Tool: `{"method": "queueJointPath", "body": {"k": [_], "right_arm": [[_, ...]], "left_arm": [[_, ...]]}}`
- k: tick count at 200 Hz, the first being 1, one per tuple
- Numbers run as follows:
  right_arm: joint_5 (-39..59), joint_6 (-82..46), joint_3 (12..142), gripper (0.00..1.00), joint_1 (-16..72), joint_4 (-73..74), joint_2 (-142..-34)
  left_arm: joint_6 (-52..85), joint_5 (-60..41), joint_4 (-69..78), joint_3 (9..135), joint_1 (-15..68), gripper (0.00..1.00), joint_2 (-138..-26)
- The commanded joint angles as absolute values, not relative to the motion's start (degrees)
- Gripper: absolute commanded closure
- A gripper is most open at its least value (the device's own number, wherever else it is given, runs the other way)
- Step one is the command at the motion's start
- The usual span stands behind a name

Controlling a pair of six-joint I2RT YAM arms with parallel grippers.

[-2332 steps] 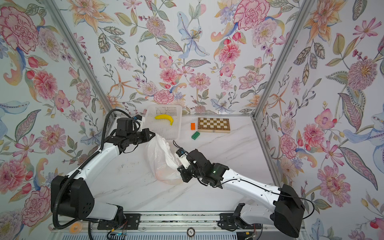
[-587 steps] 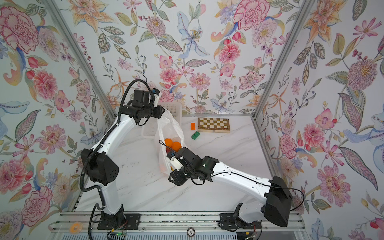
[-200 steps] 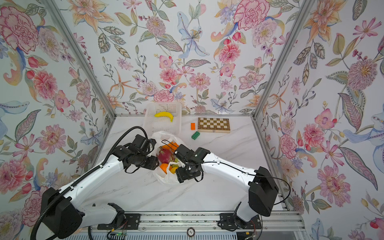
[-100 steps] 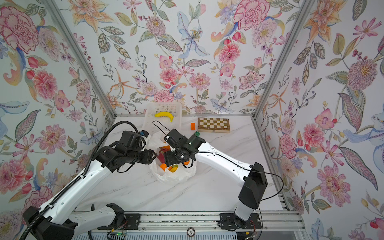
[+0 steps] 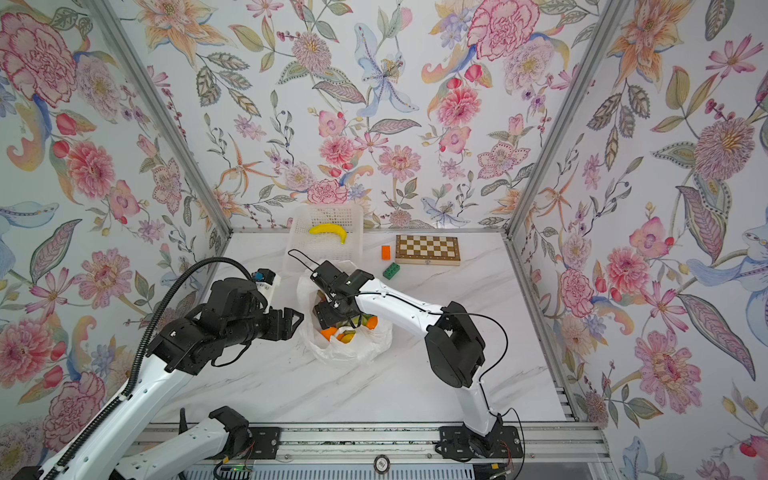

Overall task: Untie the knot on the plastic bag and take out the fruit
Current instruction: 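Reach the right gripper down into the bag toward the dragon fruit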

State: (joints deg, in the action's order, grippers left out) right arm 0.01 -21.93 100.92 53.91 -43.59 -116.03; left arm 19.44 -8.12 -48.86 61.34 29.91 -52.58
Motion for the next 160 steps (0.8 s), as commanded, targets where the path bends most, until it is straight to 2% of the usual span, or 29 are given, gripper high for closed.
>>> {"method": "queueJointPath", "body": {"k": [1,24,51,124,160], "right_arm": [[-0.7,-18.5,100.6,0.01,53.3,-38.9,-117.5],[0.0,-17.7,99.9,0.01,52.6,-35.7,-118.0],[1.6,-17.9,99.1,0.01,51.7,-32.7,-119.3],[2.6,-19.6,98.8,0.02,51.7,-30.5,-124.8],[2.9,-20.4,97.2,0.09,51.4,-28.8,-125.9]], "left_arm": [[19.7,-8.4,-48.5,60.2,29.4,0.15,-52.0],[19.1,-9.0,-48.2,60.0,29.4,0.08,-52.0],[18.2,-9.0,-48.0,60.0,29.4,0.05,-52.3],[16.8,-9.6,-47.2,60.3,29.4,0.06,-52.8],[18.0,-9.6,-46.5,59.3,29.4,0.06,-52.3]]}}
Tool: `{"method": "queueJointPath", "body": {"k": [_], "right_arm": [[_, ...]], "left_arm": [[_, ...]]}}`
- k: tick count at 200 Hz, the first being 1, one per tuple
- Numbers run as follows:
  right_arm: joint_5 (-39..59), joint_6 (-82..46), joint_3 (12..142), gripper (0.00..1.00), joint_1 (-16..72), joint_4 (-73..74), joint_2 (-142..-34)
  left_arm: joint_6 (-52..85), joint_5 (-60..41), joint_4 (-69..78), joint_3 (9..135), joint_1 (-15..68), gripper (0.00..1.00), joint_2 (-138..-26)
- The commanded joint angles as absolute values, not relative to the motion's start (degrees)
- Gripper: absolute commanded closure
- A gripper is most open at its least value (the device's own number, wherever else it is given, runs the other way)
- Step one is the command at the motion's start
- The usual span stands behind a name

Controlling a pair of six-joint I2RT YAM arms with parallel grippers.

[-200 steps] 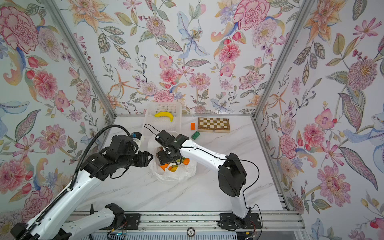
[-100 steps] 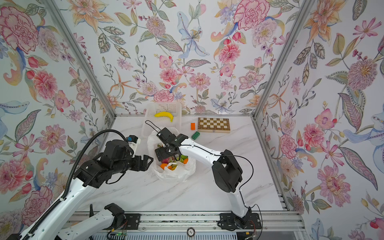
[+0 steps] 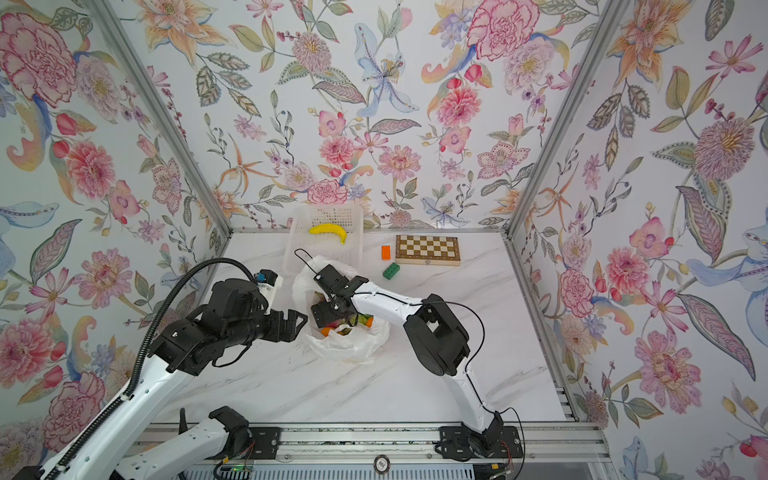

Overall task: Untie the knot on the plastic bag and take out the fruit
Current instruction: 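Reach the right gripper down into the bag toward the dragon fruit, then grasp the dragon fruit with the right gripper and lift it out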

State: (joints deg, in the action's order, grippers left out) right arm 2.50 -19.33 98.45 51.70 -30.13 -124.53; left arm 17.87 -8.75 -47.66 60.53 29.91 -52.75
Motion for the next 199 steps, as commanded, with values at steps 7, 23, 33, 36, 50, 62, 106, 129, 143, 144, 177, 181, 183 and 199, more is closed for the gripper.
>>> {"method": "queueJointPath", "body": {"k": [7,23,33,36,50,62,106,129,143,144,177,181,183,199], "right_arm": [[3.3,-20.5,97.0,0.12,51.3,-28.6,-125.9],[4.5,-20.8,97.2,0.20,51.1,-28.5,-125.5],[4.8,-20.8,97.0,0.26,51.1,-28.1,-124.6],[4.9,-20.7,96.8,0.28,51.1,-28.0,-124.4],[5.1,-20.2,95.6,0.38,51.0,-26.7,-122.8],[5.3,-20.0,94.9,0.43,51.1,-26.0,-121.6],[5.8,-20.2,92.1,0.46,51.1,-25.1,-116.4],[5.7,-20.7,89.8,0.46,51.2,-24.4,-113.4],[5.8,-20.9,88.5,0.46,51.3,-24.1,-111.9],[5.8,-21.0,88.4,0.46,51.3,-24.1,-111.8],[5.8,-21.4,85.8,0.46,51.6,-24.0,-108.5],[5.9,-21.4,85.6,0.45,51.6,-23.9,-108.1],[5.9,-21.4,85.3,0.45,51.7,-24.0,-107.9],[5.9,-21.7,83.8,0.45,51.9,-23.6,-106.2]], "left_arm": [[18.1,-9.7,-46.4,59.2,29.4,0.06,-52.4],[18.1,-10.3,-45.9,59.2,29.3,0.06,-52.5],[18.1,-10.4,-45.7,59.3,29.4,0.06,-52.7],[18.3,-10.4,-45.7,59.3,29.4,0.06,-52.7],[18.4,-9.9,-45.4,59.7,29.4,0.06,-53.0],[18.4,-9.3,-45.1,60.2,29.3,0.06,-53.4],[17.1,-9.5,-44.9,62.4,27.0,0.06,-55.4],[16.3,-11.9,-43.7,63.7,24.0,0.06,-57.1],[16.3,-13.9,-42.5,64.7,22.6,0.06,-58.1],[16.3,-13.9,-42.4,64.7,22.6,0.06,-58.2],[16.3,-16.0,-36.9,65.5,20.2,0.06,-61.5],[16.3,-16.2,-36.2,65.6,19.9,0.06,-62.1],[16.3,-16.4,-35.9,65.8,19.7,0.06,-62.5],[16.4,-17.7,-33.9,67.7,19.0,0.07,-65.9]]}}
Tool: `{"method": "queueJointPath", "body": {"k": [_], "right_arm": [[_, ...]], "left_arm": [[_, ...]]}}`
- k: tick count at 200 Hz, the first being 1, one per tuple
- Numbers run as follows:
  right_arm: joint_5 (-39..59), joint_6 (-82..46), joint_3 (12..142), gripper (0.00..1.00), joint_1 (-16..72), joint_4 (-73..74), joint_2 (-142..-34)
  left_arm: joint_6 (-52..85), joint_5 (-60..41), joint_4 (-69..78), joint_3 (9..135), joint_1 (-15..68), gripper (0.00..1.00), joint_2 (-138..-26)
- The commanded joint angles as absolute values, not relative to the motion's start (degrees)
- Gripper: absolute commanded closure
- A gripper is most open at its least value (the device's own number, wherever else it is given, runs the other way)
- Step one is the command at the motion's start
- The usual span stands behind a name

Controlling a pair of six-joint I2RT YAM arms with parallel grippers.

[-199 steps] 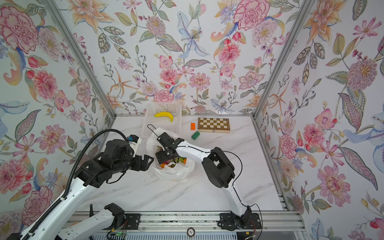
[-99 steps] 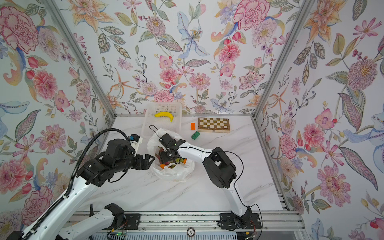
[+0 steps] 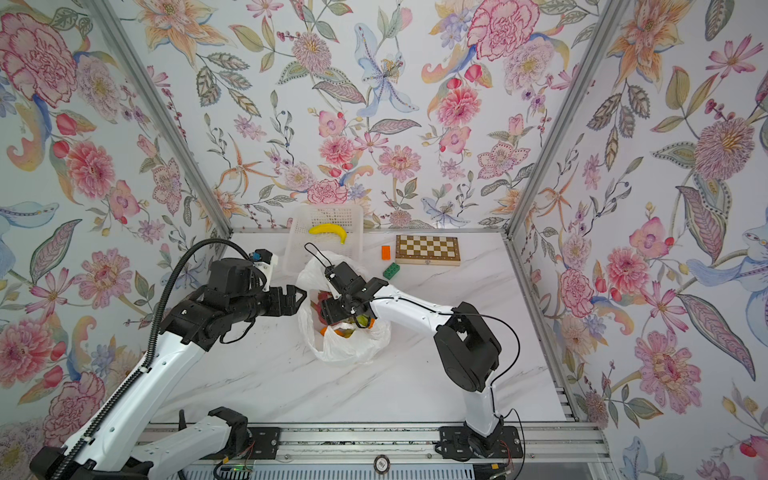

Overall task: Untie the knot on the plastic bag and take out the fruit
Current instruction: 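Grasp the dragon fruit with the right gripper and lift it out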

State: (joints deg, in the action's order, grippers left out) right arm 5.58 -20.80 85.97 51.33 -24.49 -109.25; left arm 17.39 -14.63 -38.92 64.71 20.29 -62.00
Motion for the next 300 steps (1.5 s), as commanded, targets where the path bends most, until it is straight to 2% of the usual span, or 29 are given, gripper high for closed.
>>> {"method": "queueJointPath", "body": {"k": [1,71,103,142,224,300], "right_arm": [[5.9,-21.7,83.8,0.45,51.9,-23.5,-106.1],[4.5,-23.2,80.1,0.44,52.8,-22.2,-100.7],[4.8,-22.6,78.5,0.44,53.5,-21.7,-98.2],[5.5,-22.8,74.6,0.45,54.1,-19.6,-93.3],[9.9,-19.9,62.9,0.53,55.6,-15.2,-78.6],[11.2,-17.8,62.6,0.56,55.5,-13.9,-71.4]], "left_arm": [[16.5,-17.7,-33.8,67.8,18.9,0.07,-66.1],[15.2,-18.0,-30.6,69.9,17.8,0.07,-74.5],[15.9,-12.9,-30.8,69.3,17.4,0.07,-75.8],[16.2,-12.1,-30.5,70.5,16.5,0.08,-76.4],[16.1,-12.0,-29.0,73.0,15.6,0.08,-78.5],[16.8,-12.9,-25.6,72.6,14.7,0.09,-80.2]]}}
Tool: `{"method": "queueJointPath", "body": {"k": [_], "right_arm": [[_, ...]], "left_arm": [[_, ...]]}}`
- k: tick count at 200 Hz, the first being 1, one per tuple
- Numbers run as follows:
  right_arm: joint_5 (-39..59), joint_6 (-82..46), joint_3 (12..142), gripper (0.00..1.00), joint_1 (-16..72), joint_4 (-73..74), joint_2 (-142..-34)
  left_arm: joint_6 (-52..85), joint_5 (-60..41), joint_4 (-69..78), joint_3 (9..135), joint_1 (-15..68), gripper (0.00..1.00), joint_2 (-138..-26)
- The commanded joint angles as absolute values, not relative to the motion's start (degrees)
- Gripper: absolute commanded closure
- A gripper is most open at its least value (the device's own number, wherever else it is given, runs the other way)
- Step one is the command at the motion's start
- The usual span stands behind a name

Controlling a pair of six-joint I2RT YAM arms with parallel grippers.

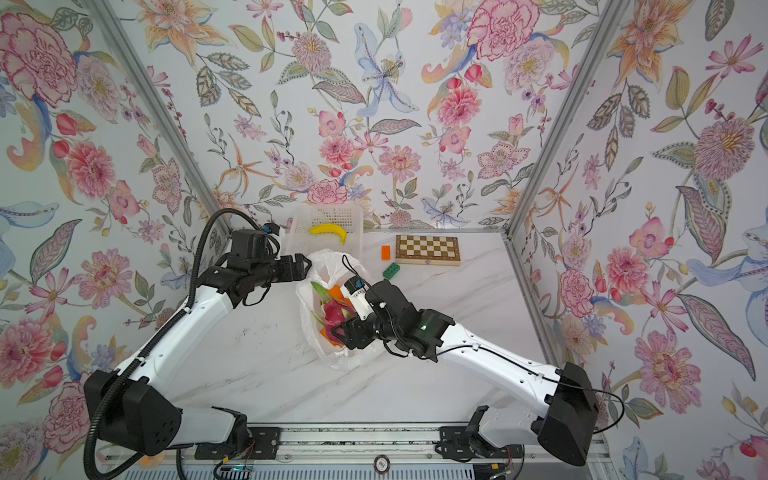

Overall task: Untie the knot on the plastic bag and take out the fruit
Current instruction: 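Grasp the dragon fruit with the right gripper and lift it out, then pass the dragon fruit from the right gripper to the left gripper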

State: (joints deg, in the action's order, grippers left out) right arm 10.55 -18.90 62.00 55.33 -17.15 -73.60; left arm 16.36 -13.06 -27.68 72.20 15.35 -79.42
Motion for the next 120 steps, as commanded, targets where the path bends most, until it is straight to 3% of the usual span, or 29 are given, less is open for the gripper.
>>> {"method": "queueJointPath", "body": {"k": [1,59,120], "right_arm": [[11.2,-17.8,62.6,0.56,55.5,-13.8,-71.3],[7.2,-21.1,64.3,0.59,53.4,-7.7,-67.8],[7.1,-28.3,73.4,0.59,46.0,-1.4,-75.1]], "left_arm": [[16.9,-12.9,-25.5,72.5,14.8,0.09,-80.2],[16.7,-15.0,-25.4,71.5,14.7,0.09,-79.5],[18.4,-20.0,-21.1,69.2,14.7,0.07,-69.9]]}}
